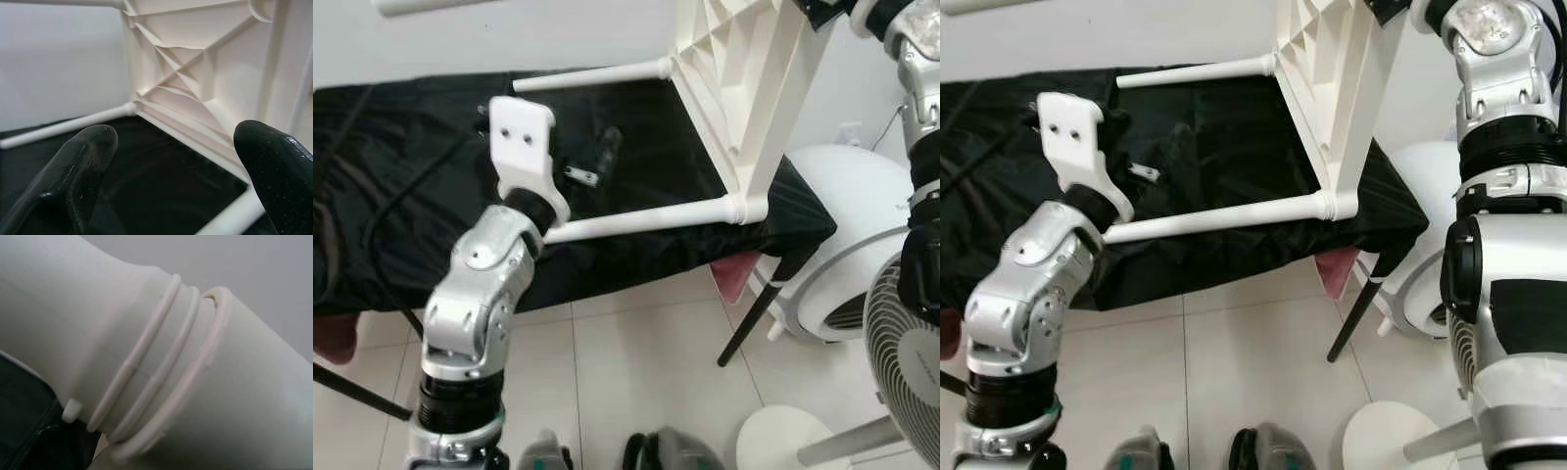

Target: Building children table

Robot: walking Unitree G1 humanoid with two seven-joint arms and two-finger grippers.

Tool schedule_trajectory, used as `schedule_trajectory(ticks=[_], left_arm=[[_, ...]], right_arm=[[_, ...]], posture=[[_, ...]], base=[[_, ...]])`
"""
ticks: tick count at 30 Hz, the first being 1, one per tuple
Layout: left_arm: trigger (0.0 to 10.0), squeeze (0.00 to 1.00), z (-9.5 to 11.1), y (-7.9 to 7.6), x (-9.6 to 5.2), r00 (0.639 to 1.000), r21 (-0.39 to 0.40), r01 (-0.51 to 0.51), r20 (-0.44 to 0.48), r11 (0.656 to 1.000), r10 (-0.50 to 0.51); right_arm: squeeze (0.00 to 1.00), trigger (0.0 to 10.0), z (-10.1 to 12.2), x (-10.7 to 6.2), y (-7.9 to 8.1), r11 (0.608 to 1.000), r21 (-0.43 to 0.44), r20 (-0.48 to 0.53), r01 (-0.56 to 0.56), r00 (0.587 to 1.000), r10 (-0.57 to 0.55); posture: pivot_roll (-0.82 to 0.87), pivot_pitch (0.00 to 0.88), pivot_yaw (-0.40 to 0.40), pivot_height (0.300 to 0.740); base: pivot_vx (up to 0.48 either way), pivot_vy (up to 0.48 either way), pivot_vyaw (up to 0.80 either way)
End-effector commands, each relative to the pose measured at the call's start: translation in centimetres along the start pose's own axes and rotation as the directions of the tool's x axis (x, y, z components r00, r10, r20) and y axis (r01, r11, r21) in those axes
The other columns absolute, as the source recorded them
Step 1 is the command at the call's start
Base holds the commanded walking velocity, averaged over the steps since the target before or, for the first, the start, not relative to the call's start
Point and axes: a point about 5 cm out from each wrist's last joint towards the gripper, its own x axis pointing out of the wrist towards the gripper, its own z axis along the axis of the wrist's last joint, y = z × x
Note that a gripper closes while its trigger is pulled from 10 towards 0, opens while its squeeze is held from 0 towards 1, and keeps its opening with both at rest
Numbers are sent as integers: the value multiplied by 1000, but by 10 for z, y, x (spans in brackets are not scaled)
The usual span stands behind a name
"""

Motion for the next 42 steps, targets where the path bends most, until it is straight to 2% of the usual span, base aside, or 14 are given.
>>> schedule_trajectory(ticks=[1,4,5,6,8,9,10,13,20,27,29,32,34,42], left_arm=[[10000,0,-2,2,-2,999,1,-34,-16,999,34],[10000,0,-2,4,-3,999,30,-40,-22,999,41],[10000,0,-2,4,-3,999,30,-40,-22,999,41],[10000,0,-2,4,-4,999,37,-39,-28,999,40],[10000,0,-2,4,-4,999,37,-39,-28,999,40],[10000,0,-3,3,-4,999,45,-30,-34,999,32],[10000,0,-3,3,-4,999,45,-30,-34,999,32],[10000,0,-5,3,-4,999,51,-18,-50,999,20],[10000,0,-7,3,-4,998,53,-20,-63,998,23],[10000,0,-9,4,-5,997,60,-24,-72,998,28],[10000,0,-11,6,-8,996,73,-28,-86,997,34],[10000,0,-11,7,-10,995,78,-27,-92,997,34],[10000,0,-13,9,-12,994,90,-26,-103,996,35],[10000,0,-24,8,-20,988,133,10,-156,991,11]], right_arm=[[0,10000,3,1,17,981,-140,12,-136,990,139],[0,10000,-24,-11,23,995,-3,-52,-97,994,97],[0,10000,-24,-11,23,995,-3,-52,-97,994,97],[0,10000,-35,-17,25,993,110,-66,-42,997,49],[0,10000,-35,-17,25,993,110,-66,-42,997,49],[0,10000,-44,-23,29,979,204,-71,4,997,11],[0,10000,-44,-23,29,979,204,-71,4,997,11],[0,10000,-39,-32,42,912,410,63,29,996,-60],[0,10000,-33,-38,40,902,427,130,67,982,-134],[0,10000,-40,-45,43,894,433,87,116,982,-169],[0,10000,-56,-63,56,852,482,-12,204,974,-226],[0,10000,-63,-71,63,833,499,-60,240,968,-243],[0,10000,-77,-88,79,782,538,-165,315,949,-269],[0,10000,-76,-110,117,753,596,-182,280,960,-213]], posture=[[-14,0,-74,740],[-13,0,-70,740],[-13,0,-70,740],[-13,0,-66,740],[-13,0,-66,740],[-13,0,-63,740],[-13,0,-63,740],[-16,0,-54,740],[-19,0,-55,740],[-16,0,-60,740],[-13,7,-64,740],[-13,7,-63,740],[-15,17,-65,740],[-22,51,-75,740]], base=[[0,0,0],[0,0,0],[0,0,0],[0,0,0],[0,0,0],[0,0,0],[0,0,0],[0,0,0],[0,0,0],[0,0,0],[0,0,0],[0,0,0],[0,0,0],[0,0,0]])
